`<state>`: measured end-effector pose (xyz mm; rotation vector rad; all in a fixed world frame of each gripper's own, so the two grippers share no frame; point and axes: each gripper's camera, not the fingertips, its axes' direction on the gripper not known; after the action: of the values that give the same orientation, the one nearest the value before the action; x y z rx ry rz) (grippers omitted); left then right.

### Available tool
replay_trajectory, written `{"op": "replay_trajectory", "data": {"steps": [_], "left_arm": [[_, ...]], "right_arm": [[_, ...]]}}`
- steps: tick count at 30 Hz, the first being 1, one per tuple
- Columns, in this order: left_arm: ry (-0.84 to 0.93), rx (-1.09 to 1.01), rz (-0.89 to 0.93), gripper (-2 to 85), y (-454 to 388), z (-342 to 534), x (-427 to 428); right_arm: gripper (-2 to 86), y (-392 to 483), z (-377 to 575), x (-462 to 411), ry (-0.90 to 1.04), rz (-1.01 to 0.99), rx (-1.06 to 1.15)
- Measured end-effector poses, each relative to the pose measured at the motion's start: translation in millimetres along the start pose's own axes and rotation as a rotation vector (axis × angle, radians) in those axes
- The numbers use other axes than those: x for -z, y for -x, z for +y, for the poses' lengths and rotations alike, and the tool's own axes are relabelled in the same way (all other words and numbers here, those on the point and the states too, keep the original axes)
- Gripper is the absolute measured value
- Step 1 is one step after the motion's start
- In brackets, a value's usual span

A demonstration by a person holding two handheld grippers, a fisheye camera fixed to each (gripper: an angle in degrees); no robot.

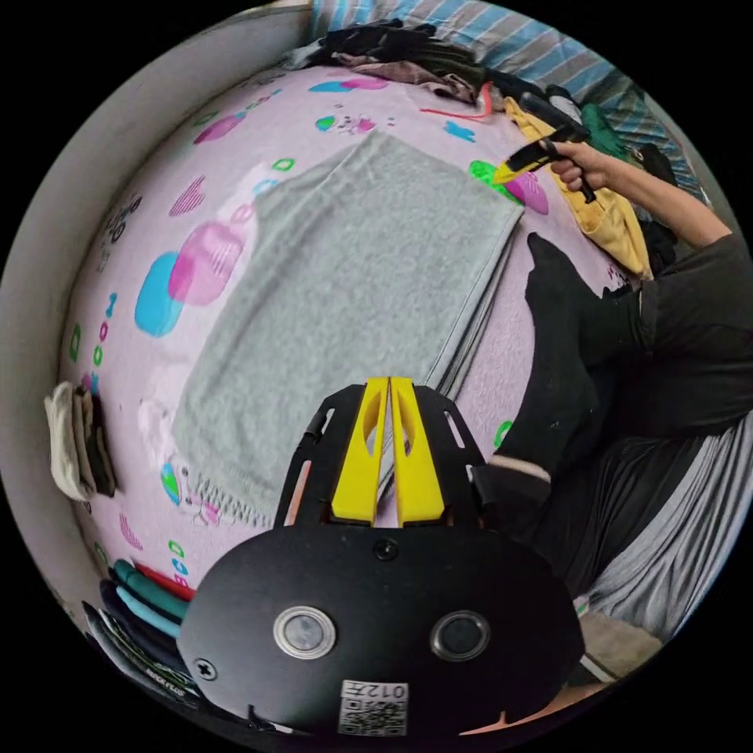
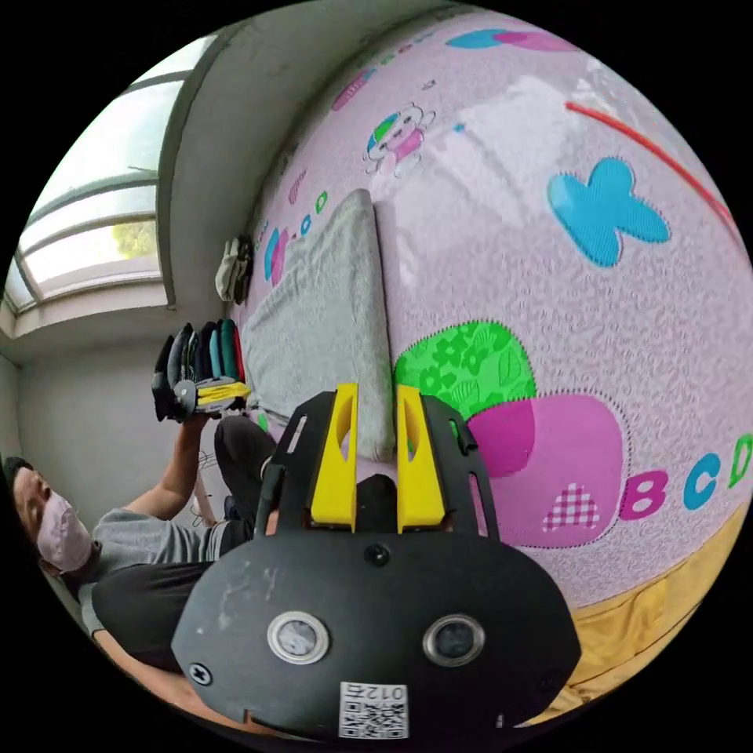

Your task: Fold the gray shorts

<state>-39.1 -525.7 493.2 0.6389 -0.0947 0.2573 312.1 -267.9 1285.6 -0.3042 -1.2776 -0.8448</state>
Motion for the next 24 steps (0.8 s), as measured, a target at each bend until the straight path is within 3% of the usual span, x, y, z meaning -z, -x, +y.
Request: {"op": "replay_trajectory", "data": {"steps": [4,10,13,19,24], "left_arm": [[-0.097,-0.04,0.074,0.1,-38.2,-64.4,-15.9],[-0.192,-0.049,0.211,0.4,-80.8,-140.5,-25.7],[-0.193,-0.054,0.211,0.5,-97.2,-164.0,-30.6],[-0.187,-0.051,0.245,0.5,-116.1,-181.9,-40.7],[-0.216,-0.025,0.29,0.5,-120.9,-171.3,-35.8]], "right_arm": [[8.2,22.8,-47.7,12.6,-0.11,0.022,0.055],[9.1,38.9,-119.2,-15.1,-0.077,0.074,0.074],[4.1,37.7,-136.1,-27.7,-0.057,0.09,0.072],[2.9,46.3,-137.3,-34.2,-0.074,0.213,0.18],[5.8,27.8,-119.1,-18.4,-0.086,0.089,0.139]]}}
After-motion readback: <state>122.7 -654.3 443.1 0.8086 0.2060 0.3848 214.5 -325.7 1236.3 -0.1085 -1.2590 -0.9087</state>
